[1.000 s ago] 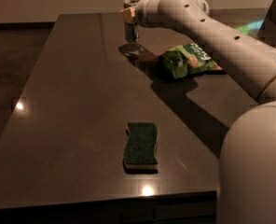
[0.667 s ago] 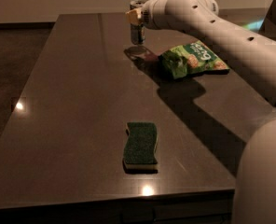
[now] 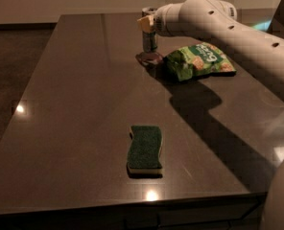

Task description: Move redbull can near green rice chip bag

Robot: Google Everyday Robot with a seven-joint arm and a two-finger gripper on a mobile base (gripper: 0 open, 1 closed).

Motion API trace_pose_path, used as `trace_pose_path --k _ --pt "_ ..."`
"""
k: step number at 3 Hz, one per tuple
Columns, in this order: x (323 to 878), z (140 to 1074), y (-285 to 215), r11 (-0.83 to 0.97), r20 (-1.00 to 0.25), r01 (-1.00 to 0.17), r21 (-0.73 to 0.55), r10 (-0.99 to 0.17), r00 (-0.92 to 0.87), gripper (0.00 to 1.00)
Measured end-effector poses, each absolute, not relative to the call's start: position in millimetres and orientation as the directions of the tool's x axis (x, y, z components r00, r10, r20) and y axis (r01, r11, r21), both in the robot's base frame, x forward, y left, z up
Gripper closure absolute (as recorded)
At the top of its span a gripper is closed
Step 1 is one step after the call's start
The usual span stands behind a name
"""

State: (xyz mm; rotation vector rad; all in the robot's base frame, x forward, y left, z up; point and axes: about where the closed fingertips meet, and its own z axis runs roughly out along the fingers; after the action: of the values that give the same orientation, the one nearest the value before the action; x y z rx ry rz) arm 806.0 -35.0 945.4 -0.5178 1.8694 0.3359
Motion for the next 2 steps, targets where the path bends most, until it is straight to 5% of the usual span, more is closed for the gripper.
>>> trace_pose_path --k 2 --pt "797.2 933.7 -56.7 0.882 -0.929 -0.469 -0.033 -0.200 -0.311 1.00"
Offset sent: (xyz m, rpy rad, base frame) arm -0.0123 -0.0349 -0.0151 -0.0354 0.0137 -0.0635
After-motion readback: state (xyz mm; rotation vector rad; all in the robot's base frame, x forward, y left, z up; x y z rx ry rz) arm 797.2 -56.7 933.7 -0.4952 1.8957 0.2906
